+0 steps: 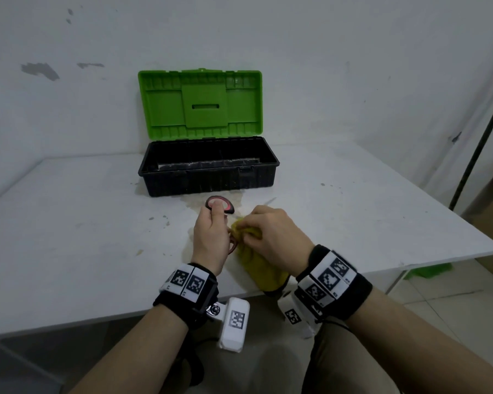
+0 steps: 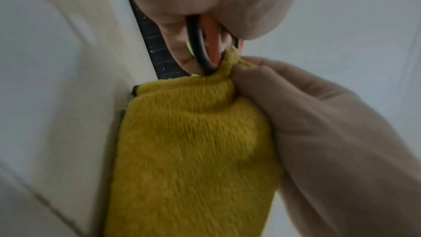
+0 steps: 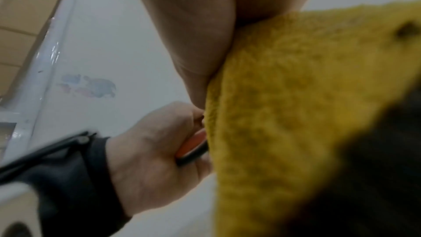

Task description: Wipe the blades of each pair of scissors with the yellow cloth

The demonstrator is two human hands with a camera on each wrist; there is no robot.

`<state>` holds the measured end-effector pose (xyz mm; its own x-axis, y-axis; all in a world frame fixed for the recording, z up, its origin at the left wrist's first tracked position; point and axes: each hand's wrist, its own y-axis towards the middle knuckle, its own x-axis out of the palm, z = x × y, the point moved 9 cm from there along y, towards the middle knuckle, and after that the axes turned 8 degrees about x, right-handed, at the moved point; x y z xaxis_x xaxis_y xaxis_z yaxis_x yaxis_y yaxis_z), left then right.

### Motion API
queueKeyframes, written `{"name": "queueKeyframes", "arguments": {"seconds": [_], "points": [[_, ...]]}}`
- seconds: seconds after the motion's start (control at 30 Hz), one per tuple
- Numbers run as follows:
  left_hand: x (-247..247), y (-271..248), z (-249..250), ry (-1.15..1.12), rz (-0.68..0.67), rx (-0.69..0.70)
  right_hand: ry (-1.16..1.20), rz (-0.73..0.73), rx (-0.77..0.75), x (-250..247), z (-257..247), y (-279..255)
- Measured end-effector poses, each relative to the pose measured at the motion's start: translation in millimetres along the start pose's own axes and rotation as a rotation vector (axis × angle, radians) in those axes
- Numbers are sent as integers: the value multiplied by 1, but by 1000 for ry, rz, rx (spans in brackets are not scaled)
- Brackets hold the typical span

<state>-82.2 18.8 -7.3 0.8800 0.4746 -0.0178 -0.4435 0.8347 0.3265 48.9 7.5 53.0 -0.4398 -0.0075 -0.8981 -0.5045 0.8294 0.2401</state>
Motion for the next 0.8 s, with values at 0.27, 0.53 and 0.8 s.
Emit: {"name": "queueKeyframes", "arguments": {"seconds": [0.27, 0.53, 0.8], "points": [[-3, 4, -2, -45, 24, -20, 154, 193, -33, -16, -1, -7], [-1, -3, 1, 51, 14, 34, 142, 324, 240, -25, 44, 0], [10, -3, -5, 83, -29, 36, 174, 230, 119, -9, 14, -4]]}}
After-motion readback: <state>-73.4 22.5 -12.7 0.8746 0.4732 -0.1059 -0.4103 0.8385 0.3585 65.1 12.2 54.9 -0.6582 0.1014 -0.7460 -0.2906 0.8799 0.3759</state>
